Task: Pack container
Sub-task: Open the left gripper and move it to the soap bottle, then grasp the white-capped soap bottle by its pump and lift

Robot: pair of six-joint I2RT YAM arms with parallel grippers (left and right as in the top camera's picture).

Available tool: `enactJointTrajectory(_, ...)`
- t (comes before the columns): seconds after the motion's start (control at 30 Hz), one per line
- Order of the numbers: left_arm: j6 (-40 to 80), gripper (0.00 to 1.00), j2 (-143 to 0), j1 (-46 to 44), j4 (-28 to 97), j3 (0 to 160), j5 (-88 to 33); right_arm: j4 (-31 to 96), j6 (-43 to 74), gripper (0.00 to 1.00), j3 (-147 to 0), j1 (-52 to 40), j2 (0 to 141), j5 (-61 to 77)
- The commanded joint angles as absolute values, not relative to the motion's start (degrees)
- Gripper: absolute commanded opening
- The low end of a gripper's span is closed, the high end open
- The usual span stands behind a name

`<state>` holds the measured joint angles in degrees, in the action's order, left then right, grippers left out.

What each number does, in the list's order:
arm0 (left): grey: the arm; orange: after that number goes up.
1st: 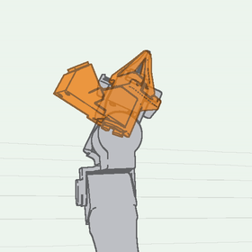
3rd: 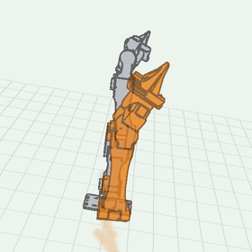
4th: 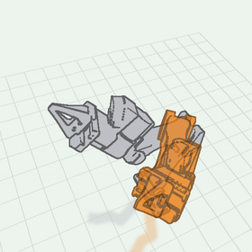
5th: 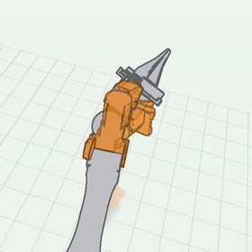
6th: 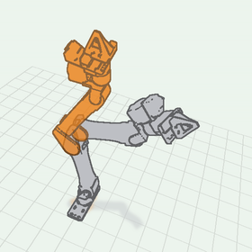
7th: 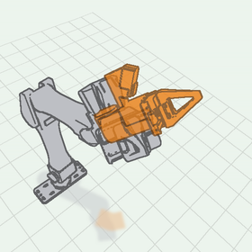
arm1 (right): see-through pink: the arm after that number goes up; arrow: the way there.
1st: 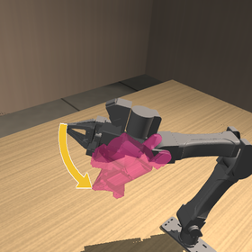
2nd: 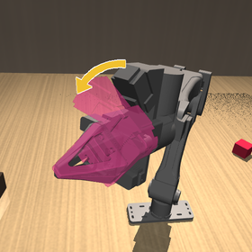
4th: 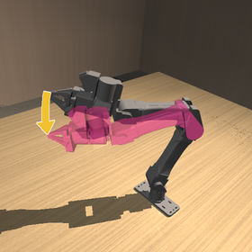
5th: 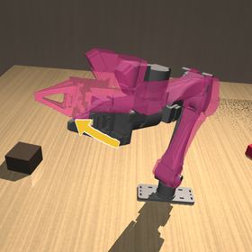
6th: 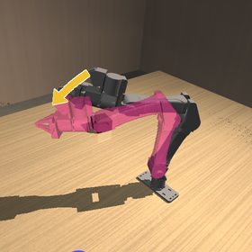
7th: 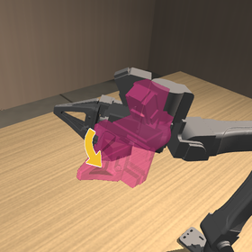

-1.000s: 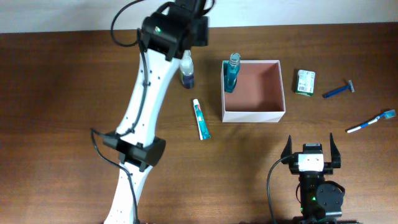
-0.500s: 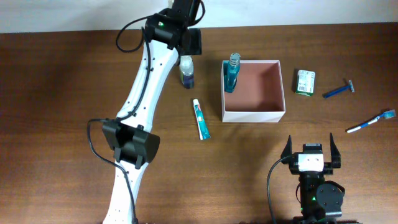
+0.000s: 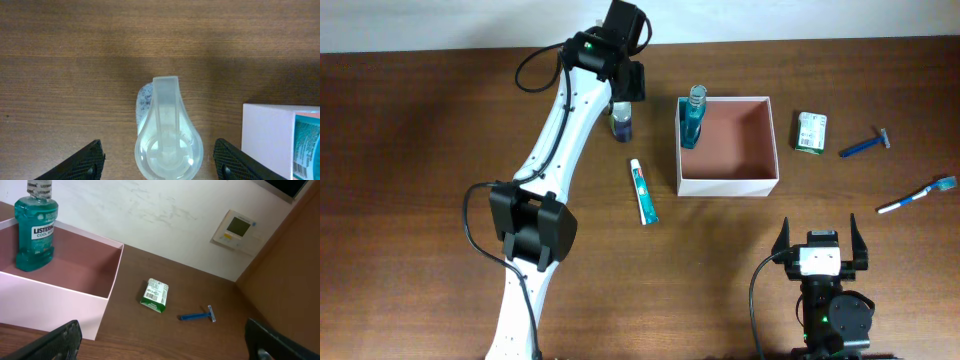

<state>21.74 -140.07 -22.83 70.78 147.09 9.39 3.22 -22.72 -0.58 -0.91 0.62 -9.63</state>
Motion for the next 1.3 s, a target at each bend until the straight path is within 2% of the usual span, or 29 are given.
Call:
enactJointTrajectory(0.0, 22.26, 0.71, -139.92, -22.59, 70.22, 146.85, 8.78, 3.66, -22.68, 0.99, -0.32, -1.45, 0.21, -10.59)
enactJointTrajectory(0.1, 22.26, 0.71, -139.92, -22.55, 69.82, 146.26, 8.80, 3.68, -22.68, 0.99, -0.32, -1.45, 0.21, -10.57)
enactJointTrajectory(0.2, 22.26, 0.66, -139.92, -22.55, 69.80, 146.12, 8.80, 3.68, -22.68, 0.99, -0.32, -1.45, 0.21, -10.57)
enactJointTrajectory(0.4, 22.26, 0.65, -139.92, -22.55, 69.06, 145.93, 8.80, 3.68, -22.68, 0.99, -0.32, -1.45, 0.21, -10.59)
enactJointTrajectory(0.5, 22.28, 0.57, -139.92, -22.55, 68.75, 145.86, 8.78, 3.68, -22.68, 0.99, -0.32, -1.45, 0.21, -10.59)
enactJointTrajectory(0.97, 22.24, 0.56, -140.07, -22.41, 66.67, 144.29, 8.78, 3.68, -22.68, 0.99, -0.32, -1.45, 0.21, -10.57)
enactJointTrajectory(1.2, 22.24, 0.41, -140.07, -22.44, 66.39, 144.29, 8.80, 3.68, -22.68, 0.99, -0.32, -1.45, 0.21, -10.59)
enactJointTrajectory(1.27, 22.24, 0.30, -140.07, -22.44, 66.37, 144.29, 8.80, 3.68, -22.68, 0.99, -0.32, -1.45, 0.21, -10.57)
